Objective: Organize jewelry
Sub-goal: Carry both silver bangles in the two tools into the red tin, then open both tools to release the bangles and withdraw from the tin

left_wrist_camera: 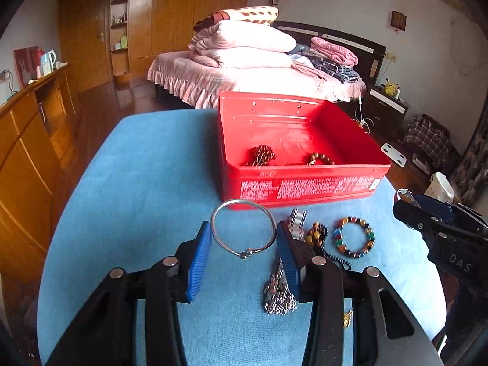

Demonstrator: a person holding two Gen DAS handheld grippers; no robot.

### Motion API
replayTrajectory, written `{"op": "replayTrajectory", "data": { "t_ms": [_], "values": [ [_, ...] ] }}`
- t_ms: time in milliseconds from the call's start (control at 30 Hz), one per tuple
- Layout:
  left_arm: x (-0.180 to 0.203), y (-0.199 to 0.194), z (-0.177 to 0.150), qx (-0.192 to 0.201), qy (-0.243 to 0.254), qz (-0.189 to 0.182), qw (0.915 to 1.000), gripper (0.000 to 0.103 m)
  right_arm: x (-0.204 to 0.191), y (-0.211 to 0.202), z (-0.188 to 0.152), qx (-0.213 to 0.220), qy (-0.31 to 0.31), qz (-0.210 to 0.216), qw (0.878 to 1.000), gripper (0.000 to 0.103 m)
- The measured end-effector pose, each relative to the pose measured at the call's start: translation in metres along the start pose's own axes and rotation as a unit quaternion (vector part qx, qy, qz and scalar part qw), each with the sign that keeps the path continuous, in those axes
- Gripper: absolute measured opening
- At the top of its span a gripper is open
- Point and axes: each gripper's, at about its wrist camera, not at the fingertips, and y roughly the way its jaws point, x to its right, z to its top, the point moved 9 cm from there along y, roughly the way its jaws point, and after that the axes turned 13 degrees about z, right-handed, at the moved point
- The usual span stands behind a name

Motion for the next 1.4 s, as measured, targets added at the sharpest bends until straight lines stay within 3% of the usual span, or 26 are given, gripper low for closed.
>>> {"op": "replayTrajectory", "data": {
  "t_ms": [333,633,1267,1400],
  "values": [
    [0.015,0.017,0.057,0.018,-0.004,-0.001,0.9998,0.044,0.003,0.016,0.052,0.011,-0.005,0.012,1.000,0.048],
    [0.023,0.063,0.093,-0.007,-0.015,0.008,0.9998,0.044,0.020,0.051,0.081,-0.004,0.013,0.018,1.000,0.048],
    [0.050,0.133,0.088,-0.065,0.007,0.020,0.9977,0.044,0.044,0.113,0.083,-0.057,0.036,0.006,0.998,0.049],
    [0.049,0.131,0.087,-0.060,0.011,0.020,0.9979,0.046,0.046,0.113,0.081,-0.056,0.032,-0.002,0.998,0.055]
  ]
}}
